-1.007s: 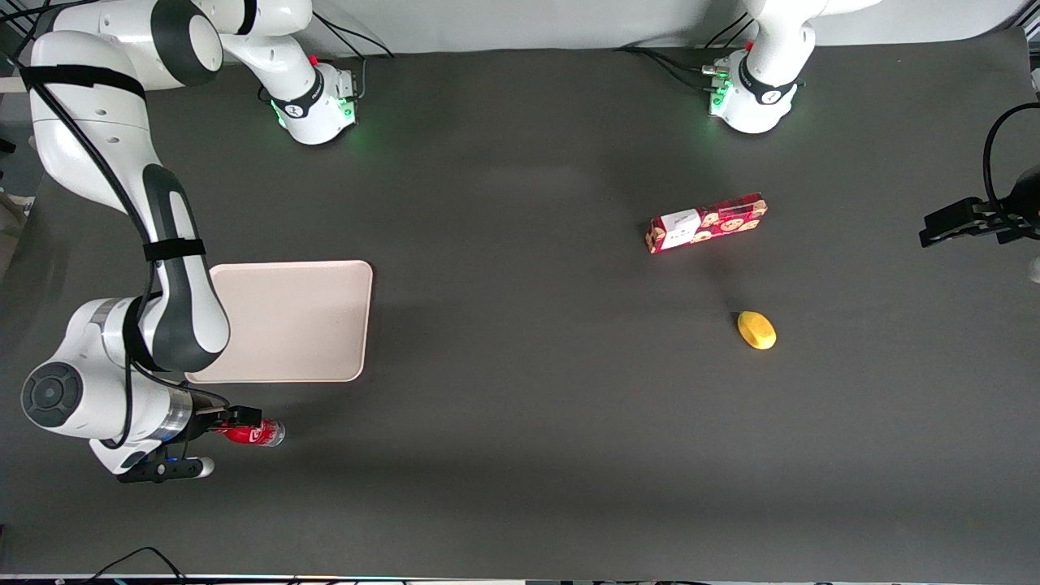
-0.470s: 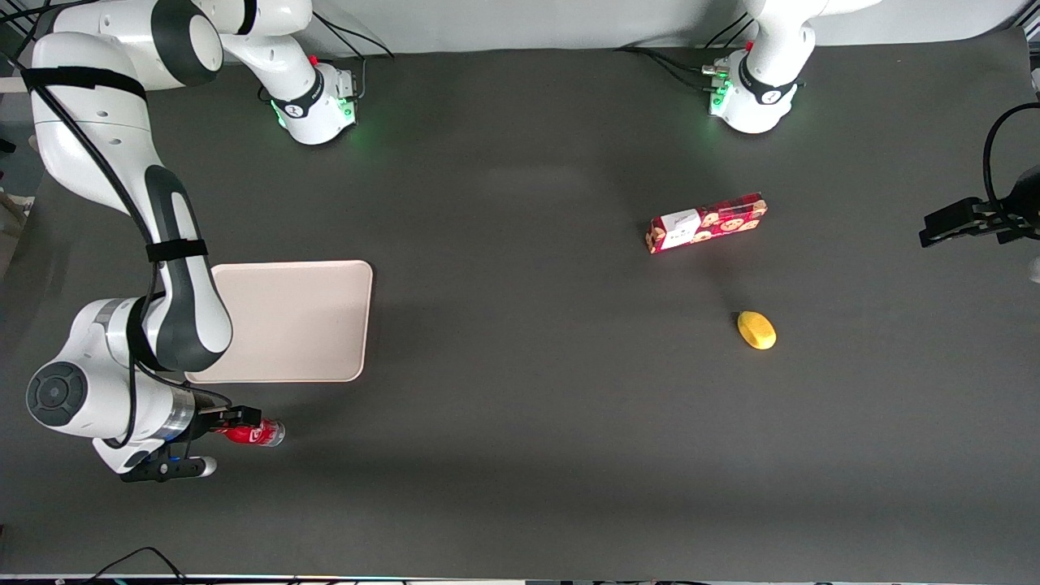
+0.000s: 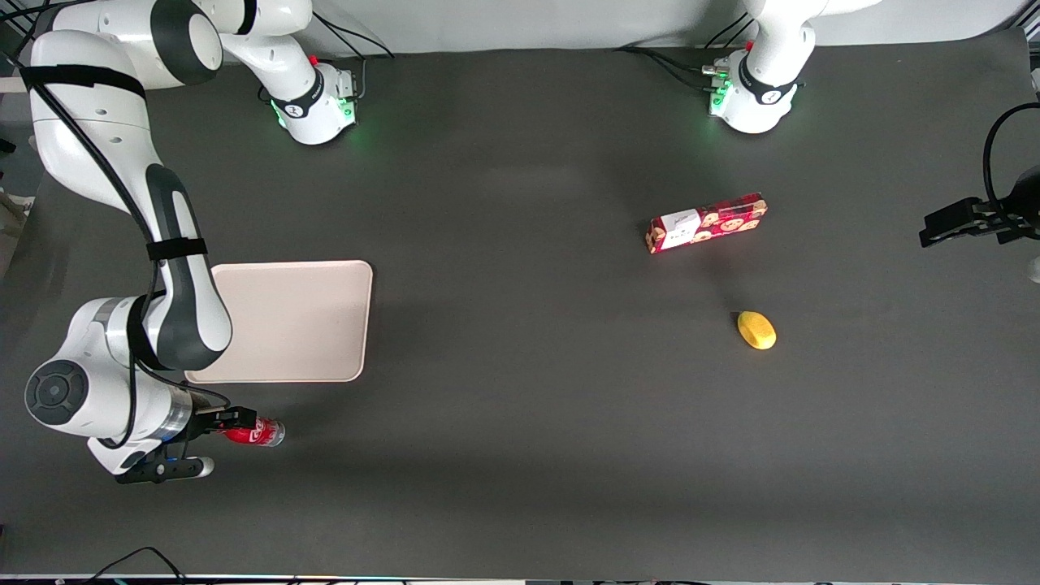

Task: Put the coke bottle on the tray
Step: 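Close the right gripper around the bottle's cap end, then lift the bottle and carry it over the white tray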

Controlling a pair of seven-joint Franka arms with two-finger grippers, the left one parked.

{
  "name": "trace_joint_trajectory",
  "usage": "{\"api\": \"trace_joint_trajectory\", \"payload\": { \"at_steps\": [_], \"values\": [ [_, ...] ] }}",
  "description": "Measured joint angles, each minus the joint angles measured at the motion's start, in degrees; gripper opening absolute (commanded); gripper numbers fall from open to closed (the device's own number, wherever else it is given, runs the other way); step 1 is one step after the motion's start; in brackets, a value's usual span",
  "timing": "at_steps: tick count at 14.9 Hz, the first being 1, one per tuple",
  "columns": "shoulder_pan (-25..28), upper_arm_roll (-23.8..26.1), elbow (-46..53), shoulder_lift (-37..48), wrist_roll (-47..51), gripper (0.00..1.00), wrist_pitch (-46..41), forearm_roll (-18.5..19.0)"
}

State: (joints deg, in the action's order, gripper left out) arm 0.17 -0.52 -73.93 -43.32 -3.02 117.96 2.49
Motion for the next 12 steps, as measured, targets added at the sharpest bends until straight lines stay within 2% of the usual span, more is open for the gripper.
{"api": "trace_joint_trajectory", "payload": {
  "at_steps": [4,6,7,12],
  "values": [
    [0.0,0.3,0.0,0.0,0.0,0.30,0.0,0.0],
    [0.0,0.4,0.1,0.1,0.0,0.05,0.0,0.0],
    [0.0,0.4,0.0,0.2,0.0,0.00,0.0,0.0],
    [-0.3,0.4,0.5,0.3,0.1,0.00,-1.0,0.0]
  ]
}}
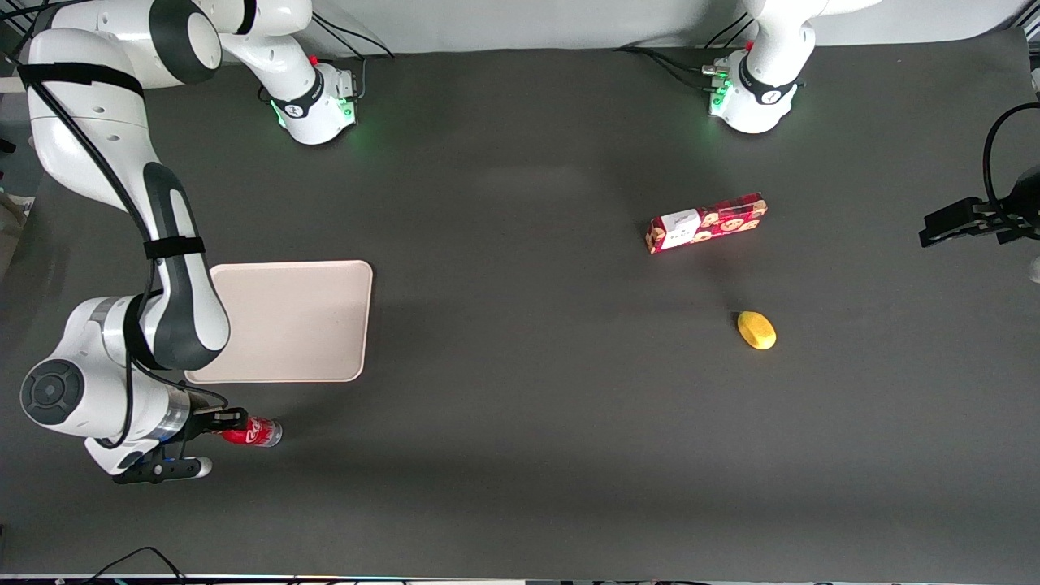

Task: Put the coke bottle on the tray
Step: 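Lift the bottle and carry it over the white tray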

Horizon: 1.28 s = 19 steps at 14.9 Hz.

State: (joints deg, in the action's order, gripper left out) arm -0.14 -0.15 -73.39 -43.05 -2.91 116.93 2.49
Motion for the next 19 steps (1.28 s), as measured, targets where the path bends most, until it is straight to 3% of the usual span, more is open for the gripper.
{"api": "trace_joint_trajectory", "payload": {
  "at_steps": [8,14,19],
  "values": [
    [-0.4,-0.5,4.0,7.8,0.6,0.00,-11.1,0.0],
    [-0.7,-2.4,12.3,16.0,0.6,0.00,-28.7,0.2],
    [-1.1,-2.4,9.9,22.0,0.6,0.00,-34.6,0.4]
  ]
}}
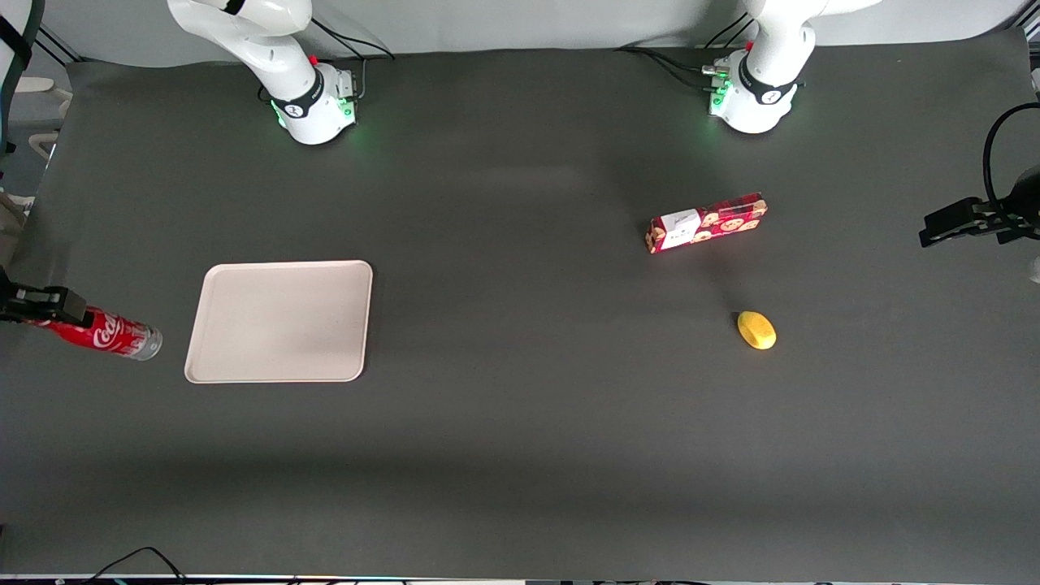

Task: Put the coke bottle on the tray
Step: 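Lift the bottle and carry it over the white tray, then lower the bottle onto the tray and open the right gripper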

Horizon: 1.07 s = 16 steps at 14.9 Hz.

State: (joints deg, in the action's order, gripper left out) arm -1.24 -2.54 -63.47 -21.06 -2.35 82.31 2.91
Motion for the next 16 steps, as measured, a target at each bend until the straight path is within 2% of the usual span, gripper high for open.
{"api": "trace_joint_trajectory", "payload": {
  "at_steps": [4,7,10,13,16],
  "values": [
    [-0.4,0.0,-13.8,7.4,0.0,0.00,4.2,0.0],
    [-1.2,-0.1,-29.3,16.1,-0.6,0.00,12.7,0.0],
    [-1.6,-2.5,-43.4,22.8,-3.6,0.00,22.2,0.2],
    [-1.8,-4.3,-55.1,25.8,-6.2,0.00,33.5,0.2],
    [-1.8,-6.2,-62.3,25.7,-8.9,0.00,42.0,0.3]
  ]
}}
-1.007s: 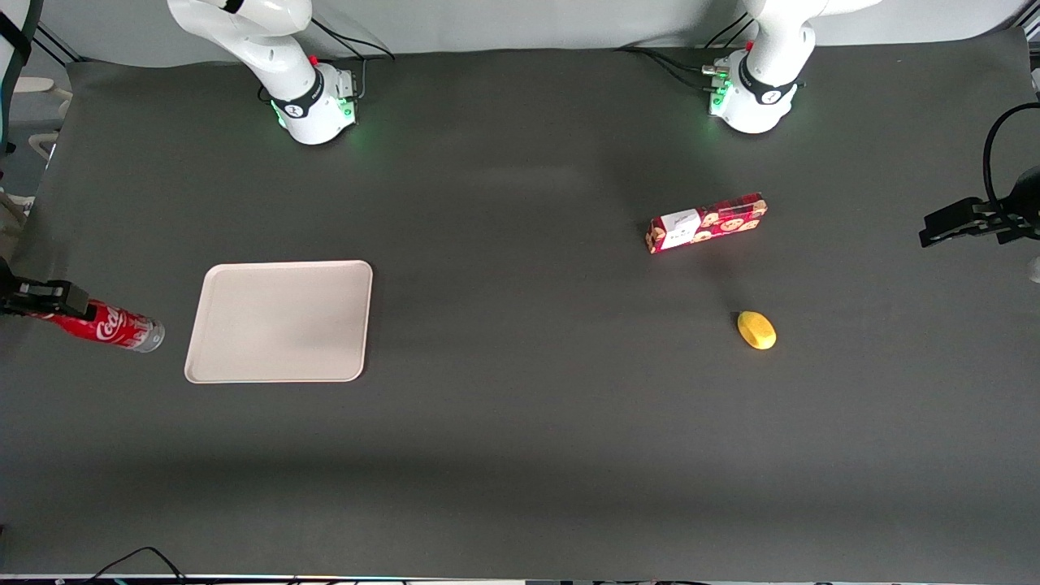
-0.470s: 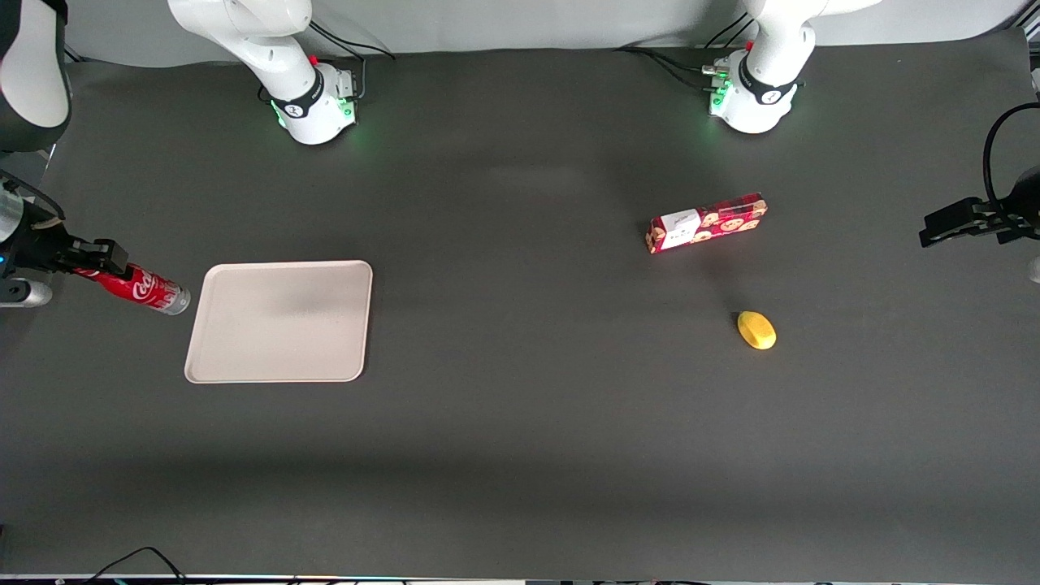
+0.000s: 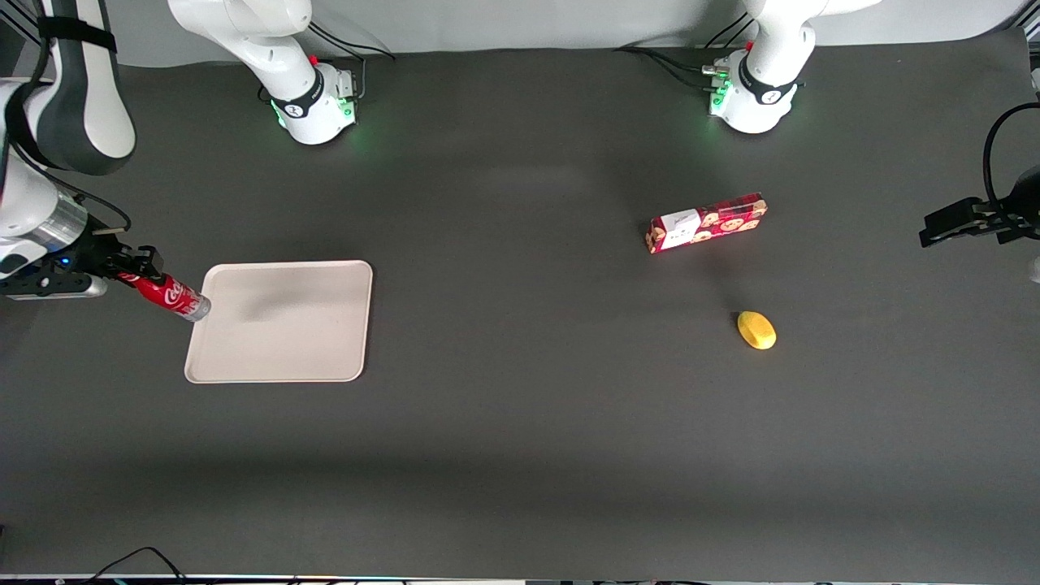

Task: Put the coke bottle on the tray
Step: 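Lower the bottle onto the tray and open the right gripper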

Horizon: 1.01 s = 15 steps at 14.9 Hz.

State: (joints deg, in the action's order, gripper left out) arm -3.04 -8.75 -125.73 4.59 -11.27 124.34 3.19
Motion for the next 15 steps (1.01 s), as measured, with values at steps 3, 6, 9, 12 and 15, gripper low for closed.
{"api": "trace_joint_trajectory", "payload": {
  "at_steps": [3,6,9,12,15],
  "values": [
    [-0.8,-0.7,-4.0,-1.5,-2.0,0.00,5.1,0.1],
    [-2.1,-0.7,-6.3,-4.3,-4.6,0.00,9.1,0.1],
    [-2.9,-0.7,-6.5,-7.5,-5.9,0.00,11.6,0.1],
    [-2.9,-0.7,-6.5,-8.7,-6.0,0.00,12.6,0.1],
    [-2.9,-0.7,-6.5,-8.9,-6.4,0.03,12.9,0.1]
  ]
}}
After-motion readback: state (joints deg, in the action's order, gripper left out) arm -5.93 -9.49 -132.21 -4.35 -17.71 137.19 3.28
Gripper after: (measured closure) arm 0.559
